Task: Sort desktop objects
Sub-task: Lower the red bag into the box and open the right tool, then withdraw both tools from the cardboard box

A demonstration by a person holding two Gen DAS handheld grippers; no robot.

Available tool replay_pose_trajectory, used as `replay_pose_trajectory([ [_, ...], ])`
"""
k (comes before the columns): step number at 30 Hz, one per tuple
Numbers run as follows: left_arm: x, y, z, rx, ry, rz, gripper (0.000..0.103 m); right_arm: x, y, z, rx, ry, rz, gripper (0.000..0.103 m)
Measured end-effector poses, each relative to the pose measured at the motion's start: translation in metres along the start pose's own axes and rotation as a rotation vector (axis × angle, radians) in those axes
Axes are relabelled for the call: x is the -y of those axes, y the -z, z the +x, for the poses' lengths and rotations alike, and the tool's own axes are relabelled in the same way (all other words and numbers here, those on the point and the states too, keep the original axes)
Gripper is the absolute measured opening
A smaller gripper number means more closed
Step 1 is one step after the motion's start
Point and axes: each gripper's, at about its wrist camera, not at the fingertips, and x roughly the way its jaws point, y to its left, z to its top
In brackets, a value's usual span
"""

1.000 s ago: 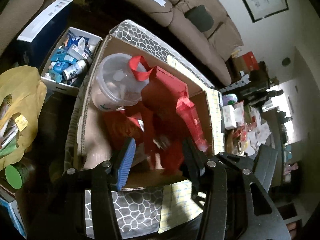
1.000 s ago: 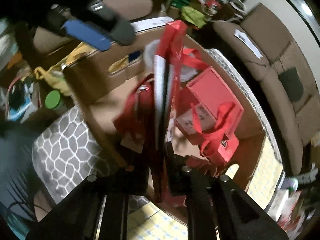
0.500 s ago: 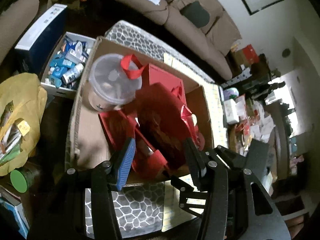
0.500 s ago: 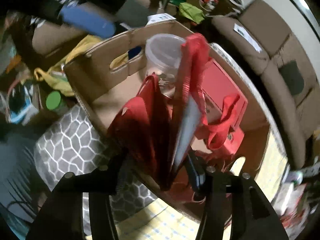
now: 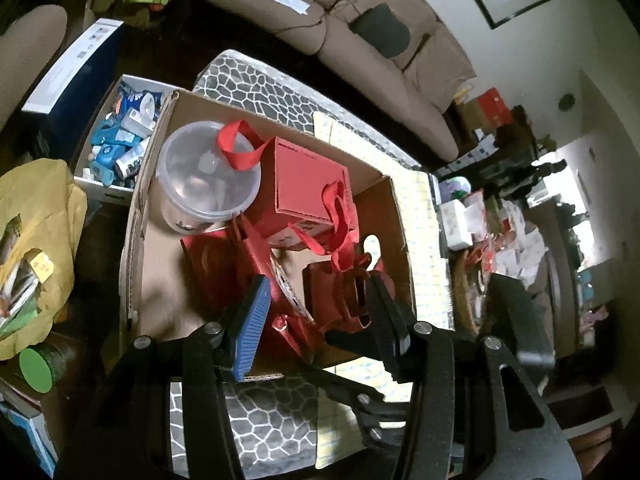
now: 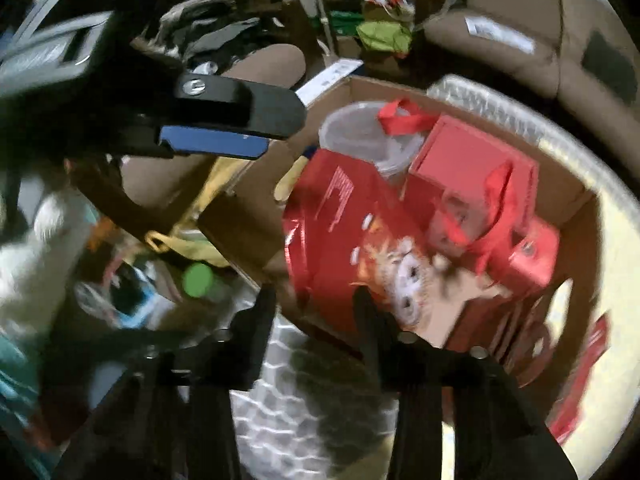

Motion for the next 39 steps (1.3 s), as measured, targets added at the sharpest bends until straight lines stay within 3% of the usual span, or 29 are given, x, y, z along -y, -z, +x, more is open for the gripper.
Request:
replay_pose_trajectory([
  [7, -0.003, 0.007, 0.024, -0.052, -0.013, -0.001, 0.034, 0.009, 0.0, 0.023, -0.046, -0.05, 0.125, 0.034],
  [10, -0.009, 0.006, 0.034, -0.074, -0.079, 0.006, 0.021, 0.004, 0.0, 0.03, -0.056, -0.049, 0.122, 0.035],
  [13, -0.02, 0.004, 0.044, -0.096, -0.13, -0.008, 0.013, 0.005, -0.001, 0.03, -0.053, -0.038, 0.115, 0.038],
  [17, -0.033, 0.006, 0.061, -0.125, -0.228, 0.006, 0.013, 0.012, 0.001, 0.025, -0.056, 0.019, 0.119, 0.039],
  [23, -0.054, 0.015, 0.087, -0.178, -0.249, -0.033, 0.013, 0.058, 0.006, 0.005, -0.029, 0.111, 0.24, 0.039],
  [28, -0.056, 0.02, 0.101, -0.209, -0.246, -0.04, 0.013, 0.085, 0.009, -0.006, -0.017, 0.092, 0.304, 0.039],
  [35, -0.046, 0.021, 0.102, -0.218, -0.285, 0.006, 0.014, 0.084, 0.009, 0.01, -0.056, 0.096, 0.305, 0.039],
  [37, -0.041, 0.019, 0.094, -0.191, -0.321, 0.04, 0.017, 0.08, 0.01, 0.015, -0.062, 0.094, 0.297, 0.039],
  [39, -0.039, 0.015, 0.089, -0.173, -0.349, 0.056, 0.029, 0.077, 0.01, 0.018, -0.067, 0.102, 0.286, 0.039],
])
